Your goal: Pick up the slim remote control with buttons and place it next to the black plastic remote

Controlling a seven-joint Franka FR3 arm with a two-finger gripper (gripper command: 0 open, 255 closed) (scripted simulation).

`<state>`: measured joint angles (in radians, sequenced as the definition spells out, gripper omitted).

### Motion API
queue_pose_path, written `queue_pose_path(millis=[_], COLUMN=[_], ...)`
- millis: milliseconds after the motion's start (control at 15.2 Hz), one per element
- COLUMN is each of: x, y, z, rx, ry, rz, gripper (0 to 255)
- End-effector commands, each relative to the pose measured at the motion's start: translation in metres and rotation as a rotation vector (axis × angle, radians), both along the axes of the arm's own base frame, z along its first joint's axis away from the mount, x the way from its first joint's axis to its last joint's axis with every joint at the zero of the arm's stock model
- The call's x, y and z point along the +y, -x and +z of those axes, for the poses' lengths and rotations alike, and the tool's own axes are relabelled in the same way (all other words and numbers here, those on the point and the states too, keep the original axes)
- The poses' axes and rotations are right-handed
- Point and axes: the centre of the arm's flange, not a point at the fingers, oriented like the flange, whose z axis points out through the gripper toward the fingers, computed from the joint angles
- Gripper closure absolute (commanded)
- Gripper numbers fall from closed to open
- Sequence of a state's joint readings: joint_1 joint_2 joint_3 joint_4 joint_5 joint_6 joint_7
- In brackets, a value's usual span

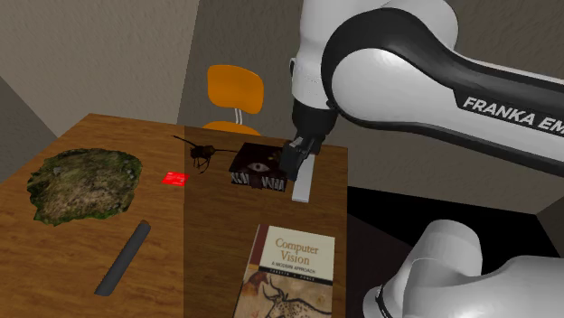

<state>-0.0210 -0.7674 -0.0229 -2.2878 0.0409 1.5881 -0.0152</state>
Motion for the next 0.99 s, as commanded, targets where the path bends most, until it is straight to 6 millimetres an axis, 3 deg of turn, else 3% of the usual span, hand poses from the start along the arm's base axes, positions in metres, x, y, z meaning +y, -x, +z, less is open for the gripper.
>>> queue_pose_path(millis=[0,462,924], x=[0.0,-0.036,-0.084], y=[0.0,-0.044,-0.074], z=[0.0,-0.071,-0.143], rx=[0.0,0.024,0.048], ry=[0.0,0.01,0.021], rz=[0.0,-0.278,-0.556], gripper=[0,0,0])
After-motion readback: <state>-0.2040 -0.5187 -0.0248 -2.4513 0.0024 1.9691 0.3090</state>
